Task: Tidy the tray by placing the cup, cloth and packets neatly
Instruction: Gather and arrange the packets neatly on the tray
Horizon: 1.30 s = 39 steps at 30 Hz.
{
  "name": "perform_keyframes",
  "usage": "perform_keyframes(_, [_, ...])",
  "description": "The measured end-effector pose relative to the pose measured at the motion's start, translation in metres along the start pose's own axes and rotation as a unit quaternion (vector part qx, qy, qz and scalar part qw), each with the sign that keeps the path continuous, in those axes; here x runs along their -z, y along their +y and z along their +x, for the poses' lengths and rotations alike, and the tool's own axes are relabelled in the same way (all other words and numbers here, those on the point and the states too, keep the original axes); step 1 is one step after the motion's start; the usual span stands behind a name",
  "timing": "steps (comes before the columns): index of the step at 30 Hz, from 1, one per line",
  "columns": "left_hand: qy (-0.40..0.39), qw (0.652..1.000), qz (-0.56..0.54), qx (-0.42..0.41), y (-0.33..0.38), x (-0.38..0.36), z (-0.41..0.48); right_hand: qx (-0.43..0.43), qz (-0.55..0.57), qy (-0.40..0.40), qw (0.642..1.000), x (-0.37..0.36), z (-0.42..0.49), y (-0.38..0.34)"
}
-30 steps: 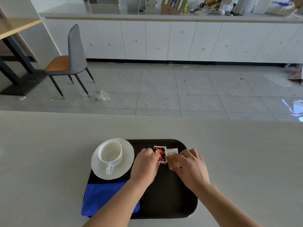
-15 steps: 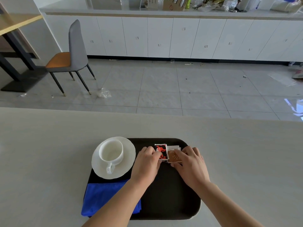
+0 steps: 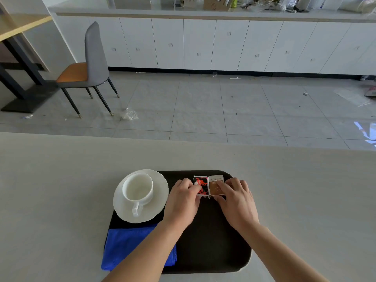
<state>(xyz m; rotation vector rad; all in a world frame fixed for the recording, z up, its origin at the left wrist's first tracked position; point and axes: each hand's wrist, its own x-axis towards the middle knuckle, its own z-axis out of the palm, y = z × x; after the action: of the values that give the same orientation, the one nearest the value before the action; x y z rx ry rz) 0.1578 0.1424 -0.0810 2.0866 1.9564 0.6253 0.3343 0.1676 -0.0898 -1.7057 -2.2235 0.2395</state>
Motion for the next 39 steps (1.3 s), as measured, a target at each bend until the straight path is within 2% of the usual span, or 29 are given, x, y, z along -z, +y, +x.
perform_keyframes(19, [0.023,0.999,-0.009,0.027,0.0041,0.0015,0.0011,-0.015,0.014,0.019,1.000,-0.0001,-0.0052,-0.0042])
perform_keyframes(39, [0.010,1.000,-0.008,0.008,-0.0001,0.0066,0.0013,-0.017,0.034,0.035,0.999,0.0075,-0.0090,-0.0032])
